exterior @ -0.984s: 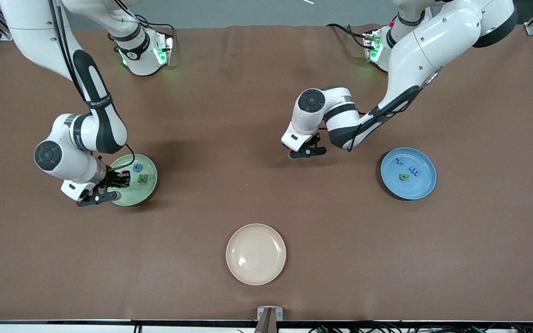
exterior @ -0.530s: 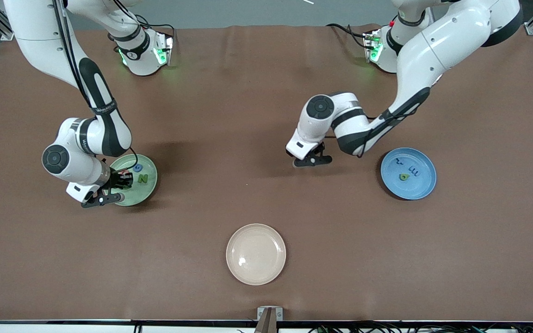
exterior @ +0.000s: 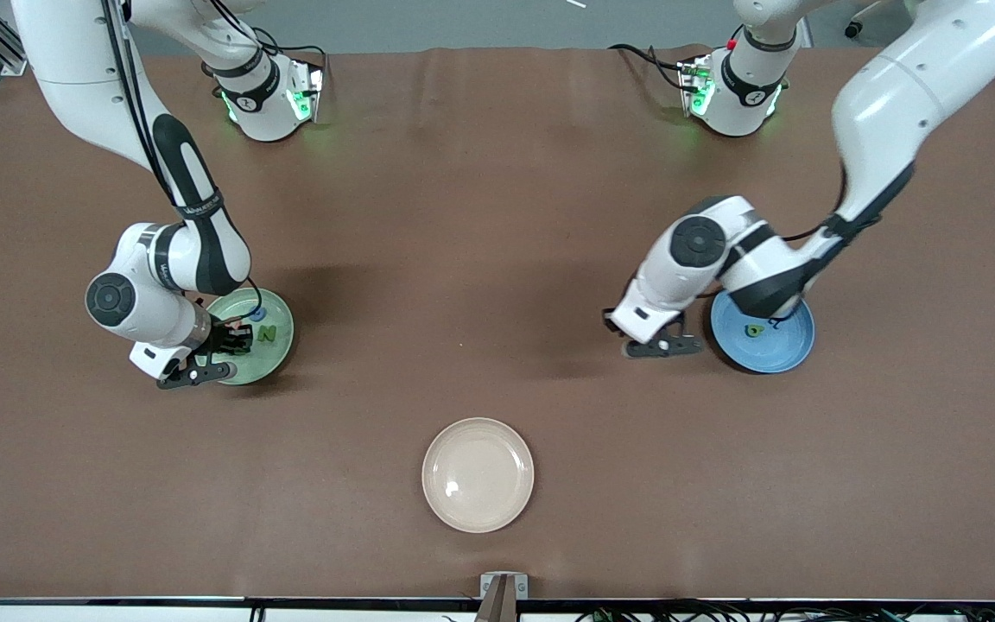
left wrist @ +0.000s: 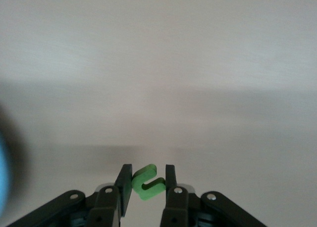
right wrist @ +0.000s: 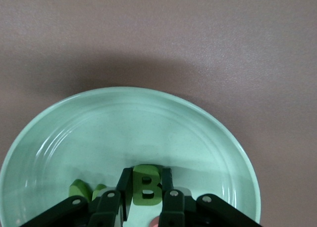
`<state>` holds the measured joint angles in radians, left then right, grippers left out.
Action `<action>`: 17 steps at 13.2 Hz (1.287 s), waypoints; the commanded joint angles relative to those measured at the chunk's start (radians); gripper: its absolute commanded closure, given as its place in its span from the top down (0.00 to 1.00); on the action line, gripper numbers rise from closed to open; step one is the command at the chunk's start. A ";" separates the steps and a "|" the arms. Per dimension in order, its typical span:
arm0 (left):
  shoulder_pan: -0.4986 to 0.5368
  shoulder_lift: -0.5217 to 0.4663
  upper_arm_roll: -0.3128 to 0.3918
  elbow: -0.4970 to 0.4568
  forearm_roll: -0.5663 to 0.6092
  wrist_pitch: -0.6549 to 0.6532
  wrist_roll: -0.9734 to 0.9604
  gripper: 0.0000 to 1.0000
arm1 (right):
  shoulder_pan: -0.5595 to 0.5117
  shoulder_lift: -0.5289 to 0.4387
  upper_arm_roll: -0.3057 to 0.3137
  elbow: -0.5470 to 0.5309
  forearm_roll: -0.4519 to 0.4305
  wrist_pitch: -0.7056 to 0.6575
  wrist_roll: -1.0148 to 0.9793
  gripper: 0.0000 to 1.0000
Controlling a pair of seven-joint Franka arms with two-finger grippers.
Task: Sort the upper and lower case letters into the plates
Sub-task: 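Release the B into the green plate while the left gripper releases the u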
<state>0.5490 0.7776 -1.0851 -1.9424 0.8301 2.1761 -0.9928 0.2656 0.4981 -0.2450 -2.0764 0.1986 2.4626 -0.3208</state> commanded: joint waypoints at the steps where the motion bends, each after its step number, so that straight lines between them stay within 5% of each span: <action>1: 0.175 -0.026 -0.096 -0.036 0.015 -0.088 0.120 0.15 | -0.011 0.013 0.010 0.010 0.022 0.007 -0.006 0.99; 4: 0.336 -0.028 -0.131 -0.101 0.027 -0.088 0.236 0.15 | -0.013 -0.009 0.009 0.012 0.021 -0.032 -0.006 1.00; 7: 0.494 -0.023 -0.170 -0.196 0.144 -0.073 0.305 0.16 | -0.014 -0.068 0.006 0.086 0.021 -0.218 0.020 1.00; 10: 0.542 -0.014 -0.165 -0.257 0.220 -0.038 0.316 0.16 | -0.016 -0.128 0.001 0.192 0.019 -0.451 0.153 1.00; 14: 0.549 -0.011 -0.122 -0.274 0.274 0.023 0.336 0.16 | -0.016 -0.256 0.000 0.235 -0.066 -0.562 0.288 1.00; 17: 0.543 -0.005 -0.055 -0.262 0.323 0.092 0.347 0.16 | -0.019 -0.262 0.000 0.416 -0.137 -0.799 0.293 1.00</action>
<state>1.0878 0.7770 -1.1717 -2.2050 1.1150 2.2225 -0.6656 0.2640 0.2394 -0.2569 -1.7613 0.0909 1.7838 -0.0478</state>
